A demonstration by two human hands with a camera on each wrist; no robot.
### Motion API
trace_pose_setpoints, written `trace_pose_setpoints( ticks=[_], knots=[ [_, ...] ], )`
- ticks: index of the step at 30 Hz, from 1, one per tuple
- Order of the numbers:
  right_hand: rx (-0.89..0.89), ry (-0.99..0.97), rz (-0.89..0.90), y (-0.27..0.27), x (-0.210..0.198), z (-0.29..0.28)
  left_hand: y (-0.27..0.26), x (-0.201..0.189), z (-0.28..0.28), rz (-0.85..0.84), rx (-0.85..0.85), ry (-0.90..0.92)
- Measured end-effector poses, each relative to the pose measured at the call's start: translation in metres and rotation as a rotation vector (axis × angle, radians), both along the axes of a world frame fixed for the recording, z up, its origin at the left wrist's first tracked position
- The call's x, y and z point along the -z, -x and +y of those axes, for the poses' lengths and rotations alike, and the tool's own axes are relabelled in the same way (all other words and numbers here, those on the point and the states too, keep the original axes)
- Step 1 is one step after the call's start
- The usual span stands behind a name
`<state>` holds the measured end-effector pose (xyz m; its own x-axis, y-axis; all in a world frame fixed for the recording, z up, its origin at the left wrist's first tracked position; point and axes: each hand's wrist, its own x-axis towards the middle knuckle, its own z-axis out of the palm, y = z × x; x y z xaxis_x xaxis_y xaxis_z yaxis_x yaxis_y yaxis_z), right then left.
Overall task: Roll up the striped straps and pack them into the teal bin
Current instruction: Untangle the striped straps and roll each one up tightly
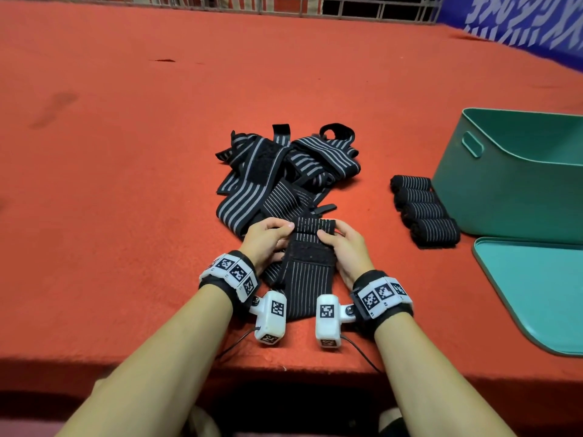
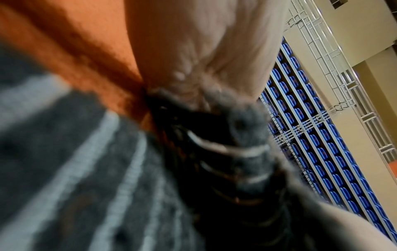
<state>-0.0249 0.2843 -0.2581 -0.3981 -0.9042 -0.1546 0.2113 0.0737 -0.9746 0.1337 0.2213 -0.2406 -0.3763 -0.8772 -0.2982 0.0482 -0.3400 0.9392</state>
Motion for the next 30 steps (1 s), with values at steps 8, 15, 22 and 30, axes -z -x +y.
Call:
trace_pose_setpoints(
  ticks=[8,15,22,30],
  knots=[
    [0.046,0.011,0.016,-0.004,0.002,0.001,0.001,0.001,-0.003,0.003,0.055,-0.008],
    [0.016,-0.057,-0.082,-0.004,-0.005,0.001,-0.001,0.007,-0.001,0.004,0.002,0.014],
    [-0.074,-0.087,-0.068,-0.006,-0.008,0.004,-0.005,0.012,-0.008,0.216,-0.132,-0.114],
    [-0.126,-0.006,-0.196,0.002,-0.008,0.008,0.000,-0.029,-0.009,0.077,0.004,0.057]
  ],
)
